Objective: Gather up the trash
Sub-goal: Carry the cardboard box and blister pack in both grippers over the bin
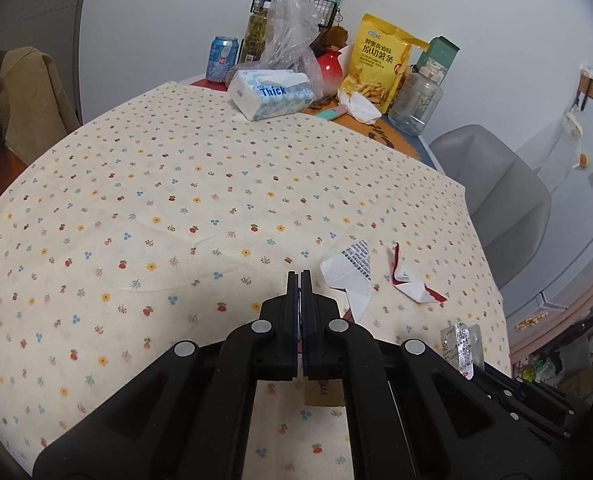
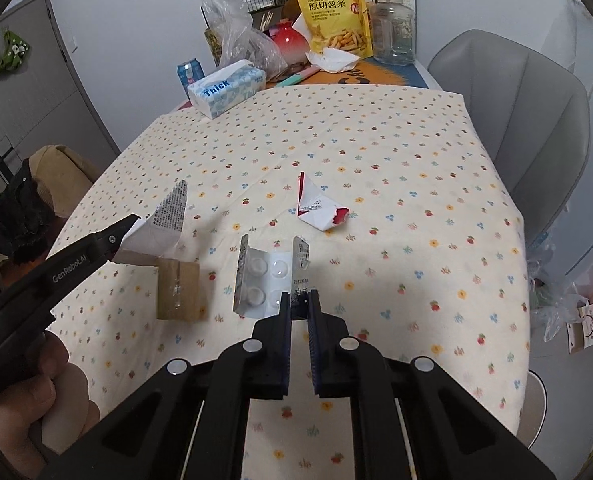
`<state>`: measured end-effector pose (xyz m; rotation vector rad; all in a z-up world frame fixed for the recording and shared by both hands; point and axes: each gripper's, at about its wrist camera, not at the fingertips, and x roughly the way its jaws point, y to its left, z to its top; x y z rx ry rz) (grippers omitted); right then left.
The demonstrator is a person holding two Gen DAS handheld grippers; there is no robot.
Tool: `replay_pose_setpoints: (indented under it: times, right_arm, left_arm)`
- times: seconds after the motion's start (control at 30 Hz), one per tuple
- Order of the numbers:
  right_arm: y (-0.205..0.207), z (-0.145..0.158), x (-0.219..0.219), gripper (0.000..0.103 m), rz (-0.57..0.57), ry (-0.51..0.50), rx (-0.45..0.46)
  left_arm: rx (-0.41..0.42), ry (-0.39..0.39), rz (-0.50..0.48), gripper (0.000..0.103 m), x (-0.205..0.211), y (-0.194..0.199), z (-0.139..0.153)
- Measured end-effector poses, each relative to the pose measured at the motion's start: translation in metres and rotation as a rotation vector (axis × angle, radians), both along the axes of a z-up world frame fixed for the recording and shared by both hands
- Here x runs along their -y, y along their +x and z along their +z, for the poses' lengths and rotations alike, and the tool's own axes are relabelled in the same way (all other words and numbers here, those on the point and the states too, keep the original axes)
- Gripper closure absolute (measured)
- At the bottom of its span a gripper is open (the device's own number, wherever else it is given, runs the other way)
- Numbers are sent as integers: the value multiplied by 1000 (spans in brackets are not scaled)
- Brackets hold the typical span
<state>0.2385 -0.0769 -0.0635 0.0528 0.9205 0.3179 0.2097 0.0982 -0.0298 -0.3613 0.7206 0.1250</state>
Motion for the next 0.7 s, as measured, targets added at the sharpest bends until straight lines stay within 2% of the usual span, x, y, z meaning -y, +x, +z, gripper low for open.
replay_pose_setpoints:
  times: [0.2, 0.7]
  right_arm:
    - [-22, 12, 21, 94, -25, 28, 24]
    - [-72, 45, 80, 94, -102, 87, 100]
  left_arm:
    - [38, 20, -19, 101, 18, -18, 20]
    - [92, 54, -117, 101, 83, -43, 50]
